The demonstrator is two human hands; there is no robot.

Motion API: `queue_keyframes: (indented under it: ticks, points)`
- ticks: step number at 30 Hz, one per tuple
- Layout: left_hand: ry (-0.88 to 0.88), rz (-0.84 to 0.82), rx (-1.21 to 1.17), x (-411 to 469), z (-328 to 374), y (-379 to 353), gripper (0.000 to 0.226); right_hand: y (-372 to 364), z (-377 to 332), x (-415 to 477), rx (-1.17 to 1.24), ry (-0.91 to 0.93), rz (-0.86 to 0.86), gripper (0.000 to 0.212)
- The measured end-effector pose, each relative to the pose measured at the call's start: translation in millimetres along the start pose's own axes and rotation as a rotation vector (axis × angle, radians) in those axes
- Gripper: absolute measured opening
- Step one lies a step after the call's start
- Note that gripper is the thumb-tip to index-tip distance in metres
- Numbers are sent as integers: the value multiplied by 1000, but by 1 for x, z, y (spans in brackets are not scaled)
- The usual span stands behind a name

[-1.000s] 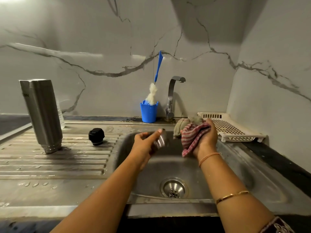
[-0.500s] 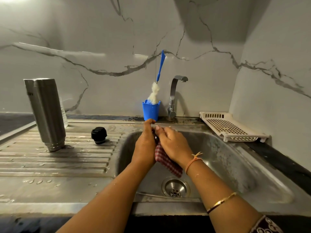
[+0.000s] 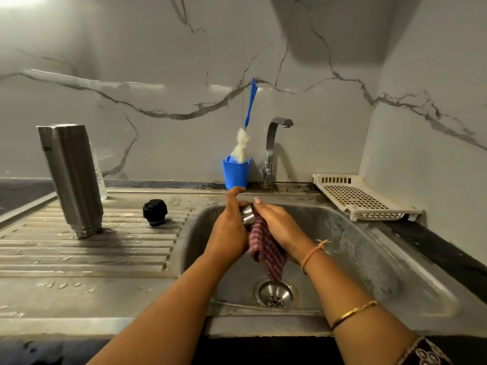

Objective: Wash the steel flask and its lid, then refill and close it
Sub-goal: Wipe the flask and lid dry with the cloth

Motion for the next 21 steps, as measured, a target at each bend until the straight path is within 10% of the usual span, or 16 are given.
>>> queue_keyframes:
  ticks: [10, 21]
  points:
    - [-83, -54, 54, -10, 22, -4, 67, 5, -13, 0, -322, 82, 95, 50]
    - [57, -104, -63, 3, -2, -18, 82, 22, 69, 11, 790, -339, 202, 45]
Point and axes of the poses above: each hand's wrist, its own x-axis towards the middle knuckle, its own y-axis out of the back of the hand, z = x × y, the point moved 10 cm from there along x, towards the middle knuckle, and after that the axes turned 15 degrees about -x, right-handed, at the moved point
